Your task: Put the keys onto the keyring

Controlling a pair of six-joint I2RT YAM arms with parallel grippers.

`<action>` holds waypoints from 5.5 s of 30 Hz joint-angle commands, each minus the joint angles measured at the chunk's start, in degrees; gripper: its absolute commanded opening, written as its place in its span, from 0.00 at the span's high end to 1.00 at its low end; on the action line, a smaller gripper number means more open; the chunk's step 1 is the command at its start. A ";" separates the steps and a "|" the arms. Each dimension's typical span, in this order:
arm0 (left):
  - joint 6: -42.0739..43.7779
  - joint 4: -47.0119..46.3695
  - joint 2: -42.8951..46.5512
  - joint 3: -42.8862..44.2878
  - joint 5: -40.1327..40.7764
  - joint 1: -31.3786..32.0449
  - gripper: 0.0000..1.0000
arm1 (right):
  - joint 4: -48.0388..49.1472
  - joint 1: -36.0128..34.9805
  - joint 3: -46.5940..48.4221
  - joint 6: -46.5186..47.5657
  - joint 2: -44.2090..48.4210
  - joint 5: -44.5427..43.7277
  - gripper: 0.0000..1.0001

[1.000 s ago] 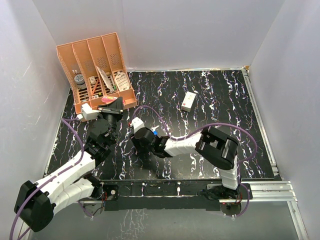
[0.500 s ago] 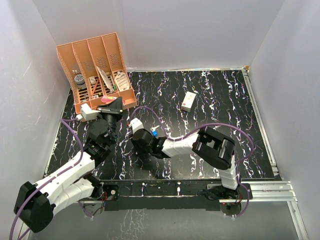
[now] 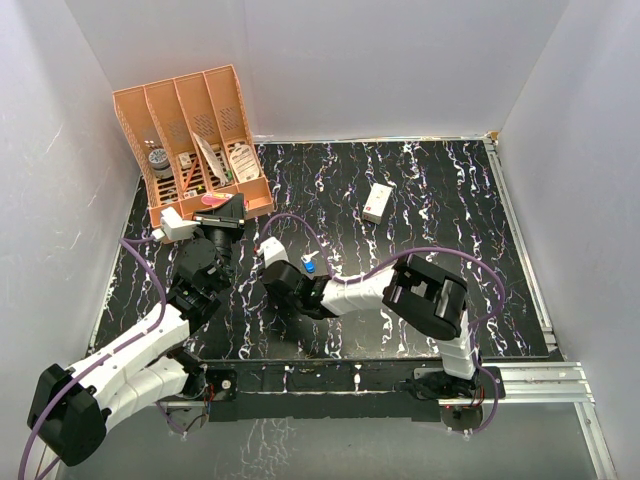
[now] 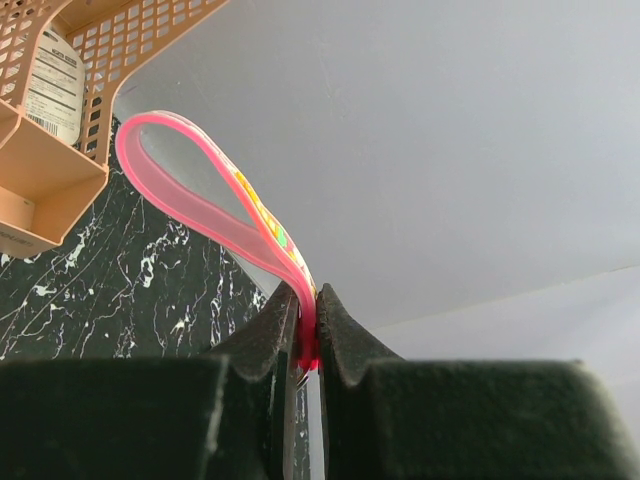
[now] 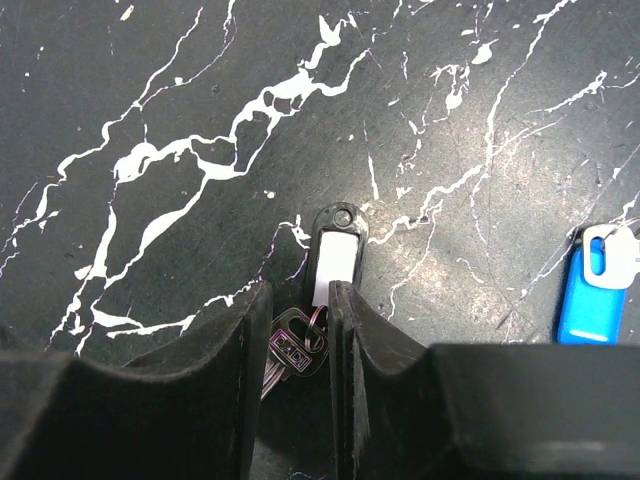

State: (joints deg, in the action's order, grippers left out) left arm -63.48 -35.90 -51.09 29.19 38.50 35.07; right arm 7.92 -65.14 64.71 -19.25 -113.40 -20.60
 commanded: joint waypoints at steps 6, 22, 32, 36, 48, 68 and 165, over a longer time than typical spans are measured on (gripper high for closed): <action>0.39 -0.79 1.70 1.40 1.04 0.26 1.00 | -0.61 -0.16 -1.70 -1.49 3.36 -2.77 0.79; 0.97 -0.64 2.27 1.40 1.13 0.26 1.00 | -0.98 -0.03 -3.54 -1.81 9.81 -5.92 1.00; 2.90 -3.63 1.73 1.11 -0.61 0.26 1.00 | 9.08 14.23 -14.19 -8.05 27.88 14.39 1.00; 3.49 -5.58 0.66 1.35 -2.33 0.26 1.00 | 15.54 20.20 -18.54 -10.90 32.78 23.53 1.00; 5.88 -14.08 -4.98 2.55 -10.64 0.26 1.00 | 39.19 28.14 -27.39 -17.43 34.93 38.46 1.00; 4.57 -17.55 -8.88 3.94 -14.45 0.25 1.00 | 53.76 33.44 -25.22 -29.19 23.60 54.64 1.00; 0.47 -23.89 -13.09 -1.51 -3.88 0.36 1.00 | -4.32 26.85 -26.37 -5.37 25.13 25.58 0.72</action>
State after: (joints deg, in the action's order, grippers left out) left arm -63.66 -57.89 -66.37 27.99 33.65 35.11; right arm 1.15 -37.82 37.98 -24.53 -87.29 5.93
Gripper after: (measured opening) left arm 0.062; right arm 0.293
